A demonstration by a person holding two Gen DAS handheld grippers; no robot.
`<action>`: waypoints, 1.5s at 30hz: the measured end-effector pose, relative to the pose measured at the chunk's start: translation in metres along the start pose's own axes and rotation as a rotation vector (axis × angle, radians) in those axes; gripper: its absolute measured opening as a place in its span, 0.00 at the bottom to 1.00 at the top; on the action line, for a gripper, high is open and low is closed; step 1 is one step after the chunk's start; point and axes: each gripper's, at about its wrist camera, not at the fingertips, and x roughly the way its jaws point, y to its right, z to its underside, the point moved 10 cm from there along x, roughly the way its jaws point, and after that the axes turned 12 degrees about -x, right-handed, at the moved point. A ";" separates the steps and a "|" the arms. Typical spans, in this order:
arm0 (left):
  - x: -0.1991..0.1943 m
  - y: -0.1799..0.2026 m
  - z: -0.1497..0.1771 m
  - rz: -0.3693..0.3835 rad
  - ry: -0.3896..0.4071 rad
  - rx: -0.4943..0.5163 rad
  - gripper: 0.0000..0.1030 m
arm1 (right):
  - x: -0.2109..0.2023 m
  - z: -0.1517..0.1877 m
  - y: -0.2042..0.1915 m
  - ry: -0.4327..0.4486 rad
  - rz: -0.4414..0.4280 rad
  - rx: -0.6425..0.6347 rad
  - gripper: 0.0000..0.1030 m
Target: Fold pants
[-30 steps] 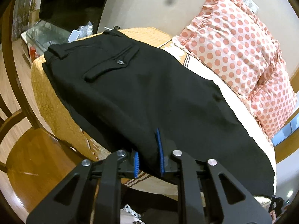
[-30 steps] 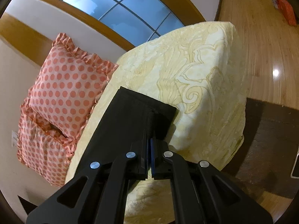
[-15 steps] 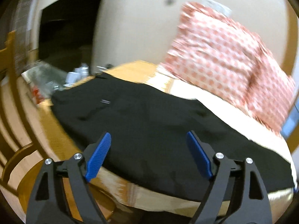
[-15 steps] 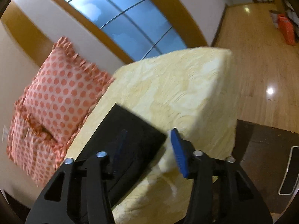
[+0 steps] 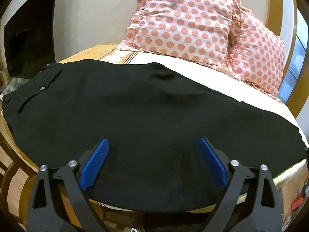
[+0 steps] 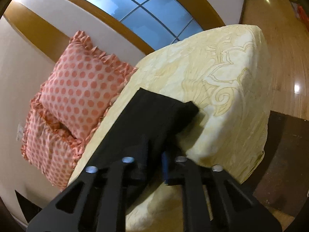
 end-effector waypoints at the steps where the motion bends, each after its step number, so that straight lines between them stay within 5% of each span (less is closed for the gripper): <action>1: 0.000 0.002 0.002 -0.001 0.008 0.019 0.96 | -0.001 -0.002 -0.005 0.009 0.002 -0.015 0.05; 6: 0.004 0.006 0.012 -0.063 0.048 0.122 0.98 | -0.011 -0.019 -0.081 0.061 -0.081 -0.194 0.05; 11: 0.001 0.003 0.010 -0.030 0.057 0.092 0.98 | -0.017 0.005 -0.227 0.051 -0.337 -0.439 0.05; 14: -0.002 0.002 0.008 0.002 0.059 0.067 0.98 | -0.019 0.062 -0.324 -0.034 -0.551 -0.584 0.05; 18: -0.002 0.001 0.006 0.014 0.061 0.047 0.98 | -0.005 0.197 -0.404 -0.306 -0.735 -0.814 0.05; 21: -0.004 0.001 0.005 0.035 0.060 0.026 0.98 | 0.019 0.287 -0.400 -0.512 -0.695 -0.948 0.05; 23: -0.005 0.000 0.004 0.057 0.060 0.017 0.98 | 0.030 0.303 -0.393 -0.569 -0.673 -0.917 0.05; 30: -0.006 0.000 0.004 0.082 0.068 0.004 0.98 | 0.020 0.264 -0.428 -0.413 -0.710 -0.829 0.05; 35: -0.008 0.000 0.004 0.099 0.066 -0.001 0.98 | 0.016 0.323 -0.437 -0.496 -0.715 -1.045 0.05; 42: -0.035 -0.031 -0.020 0.131 0.118 -0.127 0.98 | 0.007 0.342 -0.435 -0.403 -0.670 -1.222 0.06; 45: -0.049 -0.070 -0.039 0.079 0.171 -0.227 0.98 | -0.006 0.363 -0.432 -0.349 -0.658 -1.357 0.22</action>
